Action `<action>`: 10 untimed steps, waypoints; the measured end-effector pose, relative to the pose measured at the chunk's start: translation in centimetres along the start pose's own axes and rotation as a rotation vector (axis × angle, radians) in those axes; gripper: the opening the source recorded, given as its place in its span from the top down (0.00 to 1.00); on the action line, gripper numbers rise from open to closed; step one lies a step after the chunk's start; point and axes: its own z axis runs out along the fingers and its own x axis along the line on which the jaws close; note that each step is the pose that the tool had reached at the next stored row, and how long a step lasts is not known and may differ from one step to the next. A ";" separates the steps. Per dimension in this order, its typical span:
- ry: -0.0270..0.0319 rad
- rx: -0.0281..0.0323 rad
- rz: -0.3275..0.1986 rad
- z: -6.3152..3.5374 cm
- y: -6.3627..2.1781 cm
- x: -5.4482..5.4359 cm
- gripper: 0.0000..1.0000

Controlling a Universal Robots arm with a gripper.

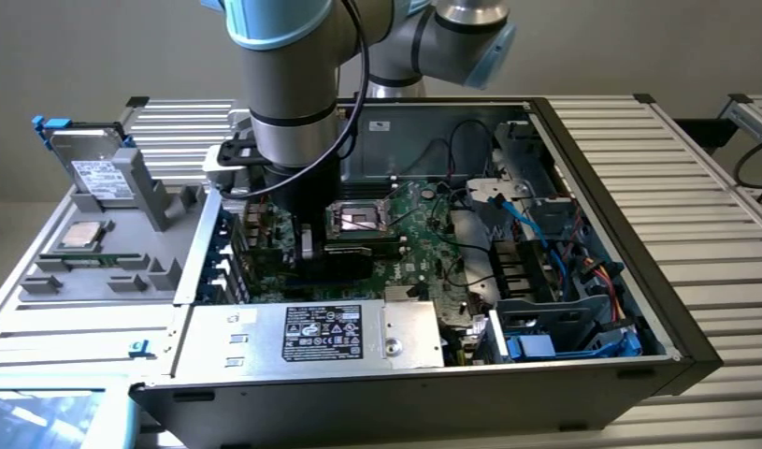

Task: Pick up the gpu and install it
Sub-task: 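Insert the gpu into the slot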

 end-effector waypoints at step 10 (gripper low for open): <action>-0.0007 -0.0005 0.001 0.01 0.04 0.0 0.71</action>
